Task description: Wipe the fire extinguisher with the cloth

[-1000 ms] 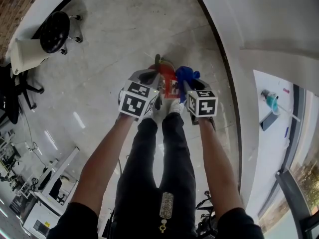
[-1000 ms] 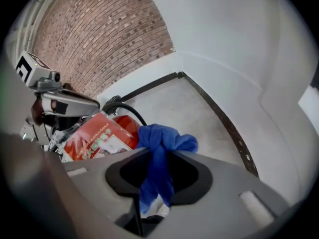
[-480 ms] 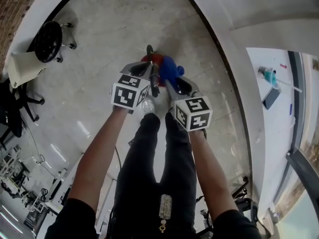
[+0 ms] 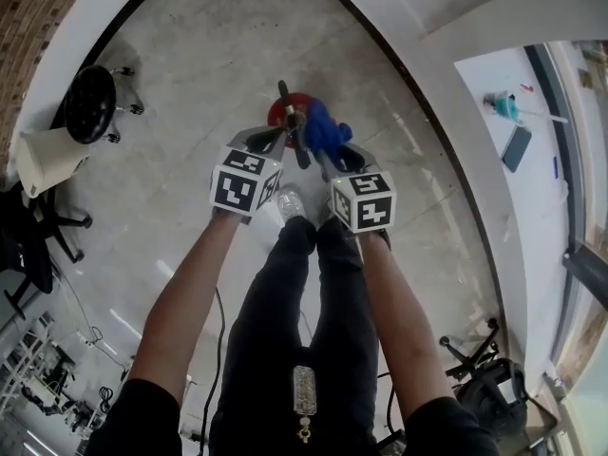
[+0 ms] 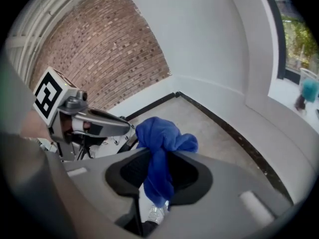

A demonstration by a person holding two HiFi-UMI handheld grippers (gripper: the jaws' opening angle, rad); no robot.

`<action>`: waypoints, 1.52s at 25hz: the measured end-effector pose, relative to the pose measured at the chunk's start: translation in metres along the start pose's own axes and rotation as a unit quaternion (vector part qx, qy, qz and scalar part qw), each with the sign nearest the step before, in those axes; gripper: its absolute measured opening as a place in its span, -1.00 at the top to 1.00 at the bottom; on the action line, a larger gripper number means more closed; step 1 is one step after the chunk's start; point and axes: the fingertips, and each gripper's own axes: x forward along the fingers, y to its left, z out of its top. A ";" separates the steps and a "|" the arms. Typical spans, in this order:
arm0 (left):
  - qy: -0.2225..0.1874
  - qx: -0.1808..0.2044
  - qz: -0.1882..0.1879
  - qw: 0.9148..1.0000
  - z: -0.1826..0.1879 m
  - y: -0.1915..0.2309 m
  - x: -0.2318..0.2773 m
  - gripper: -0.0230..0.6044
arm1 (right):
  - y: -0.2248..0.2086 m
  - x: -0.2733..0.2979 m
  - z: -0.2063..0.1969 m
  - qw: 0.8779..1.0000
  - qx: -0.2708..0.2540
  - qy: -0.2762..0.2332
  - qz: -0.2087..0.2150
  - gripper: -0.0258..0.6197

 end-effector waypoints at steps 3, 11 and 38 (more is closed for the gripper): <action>-0.003 -0.007 0.000 1.000 -0.006 -0.001 -0.005 0.91 | -0.012 0.008 -0.015 1.000 -0.001 0.024 -0.011 0.58; 0.004 -0.019 0.001 1.000 -0.030 -0.016 0.006 0.91 | -0.051 0.023 -0.096 0.991 0.043 0.119 -0.030 0.59; -0.028 -0.045 0.017 0.998 -0.011 -0.006 -0.004 0.91 | -0.016 0.049 0.012 0.992 -0.081 0.024 0.091 0.59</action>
